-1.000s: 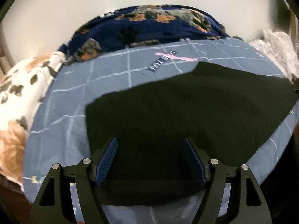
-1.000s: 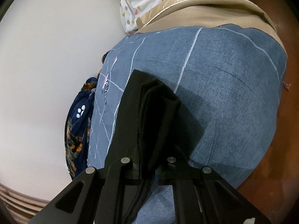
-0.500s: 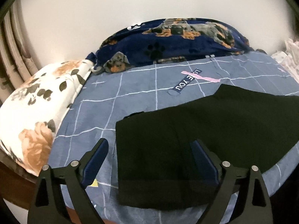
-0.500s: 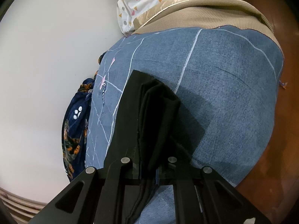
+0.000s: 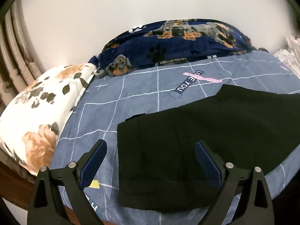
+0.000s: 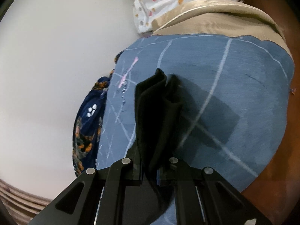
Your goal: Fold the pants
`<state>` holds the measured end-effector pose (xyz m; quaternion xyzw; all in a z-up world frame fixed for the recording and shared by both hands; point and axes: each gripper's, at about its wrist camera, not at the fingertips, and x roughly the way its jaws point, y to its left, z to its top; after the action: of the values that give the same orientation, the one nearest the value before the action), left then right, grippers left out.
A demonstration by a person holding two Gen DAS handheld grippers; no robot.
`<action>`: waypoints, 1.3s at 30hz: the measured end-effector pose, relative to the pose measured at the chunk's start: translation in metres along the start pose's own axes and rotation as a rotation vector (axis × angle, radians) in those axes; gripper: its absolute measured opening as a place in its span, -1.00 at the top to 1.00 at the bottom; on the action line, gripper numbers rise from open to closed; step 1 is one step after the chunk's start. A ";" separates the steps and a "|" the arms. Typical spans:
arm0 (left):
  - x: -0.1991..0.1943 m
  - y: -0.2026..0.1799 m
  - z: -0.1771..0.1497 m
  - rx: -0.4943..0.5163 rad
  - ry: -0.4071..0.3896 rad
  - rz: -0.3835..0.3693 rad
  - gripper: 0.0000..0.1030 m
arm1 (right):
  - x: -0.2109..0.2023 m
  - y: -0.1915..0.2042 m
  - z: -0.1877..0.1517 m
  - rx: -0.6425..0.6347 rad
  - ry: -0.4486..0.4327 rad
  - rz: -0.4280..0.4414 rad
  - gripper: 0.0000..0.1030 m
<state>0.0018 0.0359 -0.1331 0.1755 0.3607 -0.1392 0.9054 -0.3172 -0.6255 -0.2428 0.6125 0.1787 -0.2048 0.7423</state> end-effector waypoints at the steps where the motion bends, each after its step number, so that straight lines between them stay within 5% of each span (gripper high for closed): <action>1: 0.001 0.001 0.000 -0.003 0.004 0.001 -0.85 | 0.000 0.005 -0.002 -0.008 0.002 0.006 0.83; 19: 0.011 0.007 -0.005 -0.033 0.043 -0.001 -0.88 | 0.025 0.078 -0.043 -0.133 0.118 0.109 0.82; 39: 0.021 0.008 -0.010 -0.048 0.088 -0.011 -0.88 | 0.034 0.072 -0.076 -0.084 0.203 0.156 0.80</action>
<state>0.0130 0.0445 -0.1528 0.1579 0.4045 -0.1277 0.8917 -0.2523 -0.5423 -0.2141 0.6105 0.2130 -0.0761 0.7590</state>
